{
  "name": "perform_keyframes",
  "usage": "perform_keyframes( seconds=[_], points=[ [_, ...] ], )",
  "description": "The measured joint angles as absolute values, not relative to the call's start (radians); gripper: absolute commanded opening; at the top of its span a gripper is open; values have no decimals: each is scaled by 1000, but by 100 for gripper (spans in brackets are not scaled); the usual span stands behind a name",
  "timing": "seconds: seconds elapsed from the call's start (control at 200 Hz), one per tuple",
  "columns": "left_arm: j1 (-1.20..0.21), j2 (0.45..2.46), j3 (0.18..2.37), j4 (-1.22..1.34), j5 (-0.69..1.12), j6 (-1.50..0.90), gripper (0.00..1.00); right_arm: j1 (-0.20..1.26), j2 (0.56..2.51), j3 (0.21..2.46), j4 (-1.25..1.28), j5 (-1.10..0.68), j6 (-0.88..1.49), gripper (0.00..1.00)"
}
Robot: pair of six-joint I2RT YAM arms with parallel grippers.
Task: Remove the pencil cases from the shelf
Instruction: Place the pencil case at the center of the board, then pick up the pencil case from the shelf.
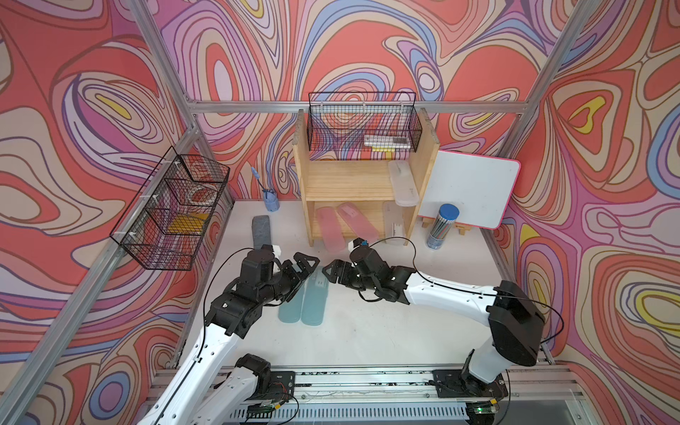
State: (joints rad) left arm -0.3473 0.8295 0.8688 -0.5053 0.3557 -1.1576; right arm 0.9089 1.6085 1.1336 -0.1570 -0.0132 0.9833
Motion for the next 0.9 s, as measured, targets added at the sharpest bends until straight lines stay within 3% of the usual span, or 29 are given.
perform_keyframes(
  seconds=[0.37, 0.471, 0.901],
  points=[
    [-486, 1100, 987, -186, 347, -1287, 99, 883, 1230, 1004, -376, 222, 918, 88],
    [-529, 1197, 1034, -115, 321, -1322, 99, 883, 1140, 966, -400, 302, 894, 95],
    [-642, 1608, 1337, 118, 265, -1419, 91, 883, 942, 952, -528, 575, 807, 98]
  ],
)
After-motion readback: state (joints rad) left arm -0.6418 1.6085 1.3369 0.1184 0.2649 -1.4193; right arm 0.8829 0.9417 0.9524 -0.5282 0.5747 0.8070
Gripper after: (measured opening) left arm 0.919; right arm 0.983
